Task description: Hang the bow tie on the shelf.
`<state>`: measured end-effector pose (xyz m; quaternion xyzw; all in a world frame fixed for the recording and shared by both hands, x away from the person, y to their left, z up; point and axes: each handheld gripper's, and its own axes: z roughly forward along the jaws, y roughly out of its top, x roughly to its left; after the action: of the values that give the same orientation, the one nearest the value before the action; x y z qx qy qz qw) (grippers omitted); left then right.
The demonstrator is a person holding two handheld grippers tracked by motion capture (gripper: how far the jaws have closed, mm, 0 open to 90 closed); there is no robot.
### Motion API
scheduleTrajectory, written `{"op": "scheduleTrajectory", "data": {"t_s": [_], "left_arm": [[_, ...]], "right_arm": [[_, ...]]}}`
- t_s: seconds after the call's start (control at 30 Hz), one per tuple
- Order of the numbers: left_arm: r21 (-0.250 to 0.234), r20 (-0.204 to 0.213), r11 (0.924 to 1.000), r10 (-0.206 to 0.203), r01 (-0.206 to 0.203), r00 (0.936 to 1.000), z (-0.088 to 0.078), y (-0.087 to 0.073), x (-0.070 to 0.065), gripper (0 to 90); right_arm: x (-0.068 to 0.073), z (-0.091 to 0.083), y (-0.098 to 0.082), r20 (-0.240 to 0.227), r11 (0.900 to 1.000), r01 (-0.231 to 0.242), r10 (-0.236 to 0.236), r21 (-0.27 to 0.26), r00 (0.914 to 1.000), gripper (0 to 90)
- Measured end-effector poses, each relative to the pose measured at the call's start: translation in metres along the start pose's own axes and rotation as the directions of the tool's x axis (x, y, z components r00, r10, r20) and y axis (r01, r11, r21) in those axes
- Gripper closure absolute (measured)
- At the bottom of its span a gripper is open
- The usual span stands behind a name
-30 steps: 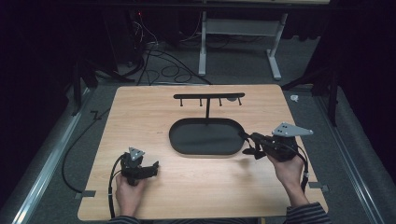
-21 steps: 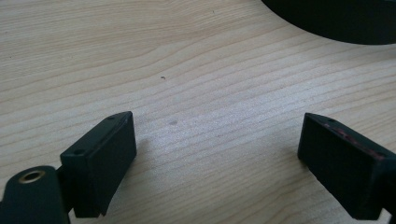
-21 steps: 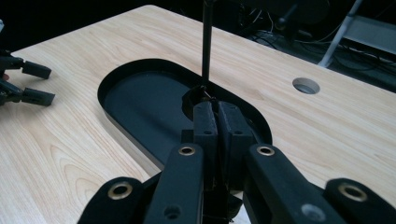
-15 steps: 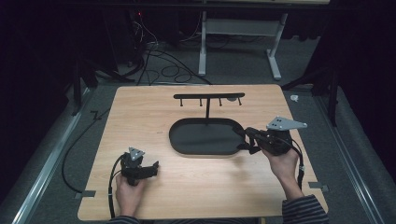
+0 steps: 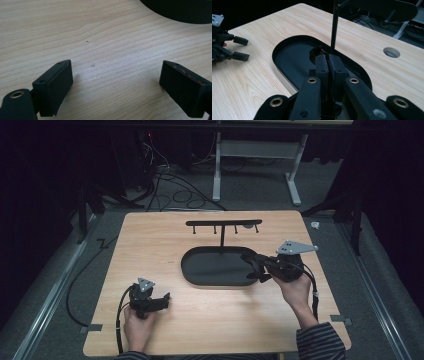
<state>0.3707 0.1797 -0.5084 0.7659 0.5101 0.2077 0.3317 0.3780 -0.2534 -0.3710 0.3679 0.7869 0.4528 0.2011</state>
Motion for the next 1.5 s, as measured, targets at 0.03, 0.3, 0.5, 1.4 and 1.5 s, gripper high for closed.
{"op": "scheduleTrajectory", "data": {"t_s": [0.03,0.3,0.5,1.4,1.5], "left_arm": [[0.000,0.000,1.0000,0.000,0.000,1.0000,0.000,0.000,0.000,11.9],[0.000,0.000,1.0000,0.000,0.000,1.0000,0.000,0.000,0.000,11.9],[0.000,0.000,1.0000,0.000,0.000,1.0000,0.000,0.000,0.000,11.9],[0.000,0.000,1.0000,0.000,0.000,1.0000,0.000,0.000,0.000,11.9],[0.000,0.000,1.0000,0.000,0.000,1.0000,0.000,0.000,0.000,11.9]], "right_arm": [[0.000,0.001,0.001,-0.001,1.000,0.001,-0.001,0.001,1.0000,88.3],[0.004,0.009,0.011,-0.020,1.000,0.018,-0.018,0.004,0.9996,88.3],[0.004,0.018,0.016,-0.031,1.000,0.016,-0.016,0.005,0.9994,88.3],[-0.003,0.037,0.046,-0.037,1.000,0.004,-0.004,-0.008,0.9993,88.3],[-0.004,0.038,0.048,-0.036,1.000,0.005,-0.005,-0.013,0.9993,88.3]]}}
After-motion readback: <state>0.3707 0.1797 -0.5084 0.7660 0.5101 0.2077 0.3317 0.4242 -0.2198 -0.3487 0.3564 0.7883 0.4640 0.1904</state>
